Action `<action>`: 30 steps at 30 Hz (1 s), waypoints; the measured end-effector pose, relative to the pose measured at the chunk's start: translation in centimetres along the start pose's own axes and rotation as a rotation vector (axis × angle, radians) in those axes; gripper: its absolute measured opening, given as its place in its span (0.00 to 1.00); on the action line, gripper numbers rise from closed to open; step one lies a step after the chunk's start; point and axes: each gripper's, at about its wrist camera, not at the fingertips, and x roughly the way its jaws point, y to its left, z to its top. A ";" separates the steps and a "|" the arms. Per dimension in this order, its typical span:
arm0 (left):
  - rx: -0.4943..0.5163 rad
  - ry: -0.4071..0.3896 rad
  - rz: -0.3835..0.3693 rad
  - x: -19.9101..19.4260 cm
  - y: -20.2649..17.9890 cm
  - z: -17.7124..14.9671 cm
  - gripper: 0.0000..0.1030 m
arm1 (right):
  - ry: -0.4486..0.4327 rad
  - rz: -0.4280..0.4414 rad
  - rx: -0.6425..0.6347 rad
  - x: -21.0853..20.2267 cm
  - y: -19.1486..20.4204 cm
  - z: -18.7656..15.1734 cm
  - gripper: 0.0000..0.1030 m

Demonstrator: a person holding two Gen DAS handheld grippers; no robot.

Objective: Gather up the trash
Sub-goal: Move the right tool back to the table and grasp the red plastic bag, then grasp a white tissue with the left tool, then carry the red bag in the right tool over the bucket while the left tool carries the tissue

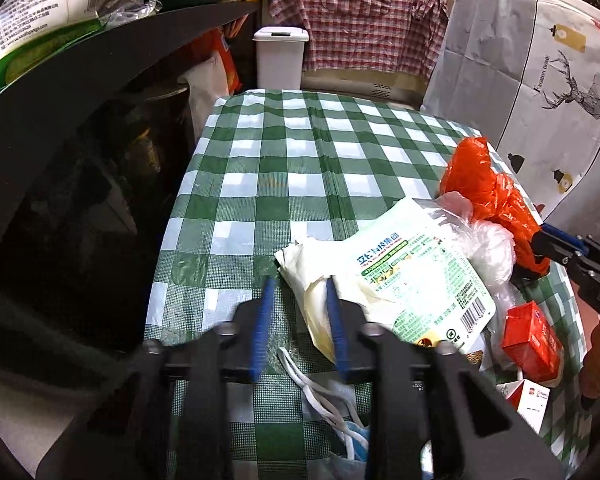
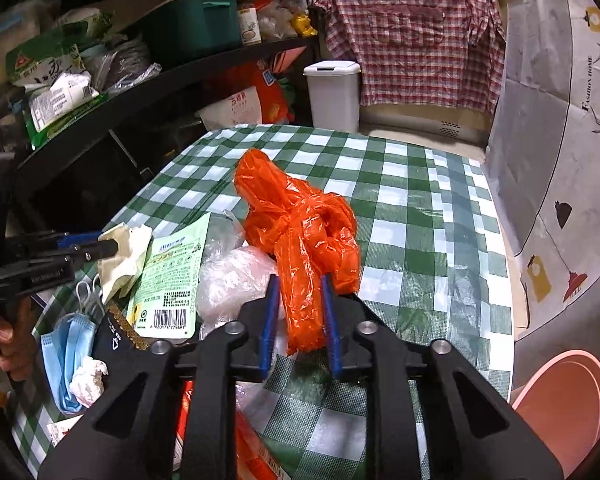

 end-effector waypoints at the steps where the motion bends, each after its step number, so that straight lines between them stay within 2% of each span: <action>1: 0.001 0.003 -0.004 0.0 0.0 0.0 0.13 | 0.001 0.000 -0.002 0.0 0.0 0.0 0.11; 2: 0.004 0.004 -0.004 -0.1 0.0 0.0 0.07 | 0.000 -0.002 -0.006 0.0 0.2 -0.1 0.10; 5: 0.019 -0.004 0.006 -0.5 -0.2 0.0 0.03 | -0.011 -0.006 -0.009 -0.3 0.3 0.0 0.06; 18: 0.025 -0.116 -0.009 -4.6 -1.3 0.7 0.02 | -0.117 -0.018 -0.017 -5.4 0.6 1.1 0.04; 30: 0.029 -0.217 -0.032 -9.2 -4.8 0.7 0.02 | -0.188 -0.027 -0.021 -11.3 0.9 0.6 0.04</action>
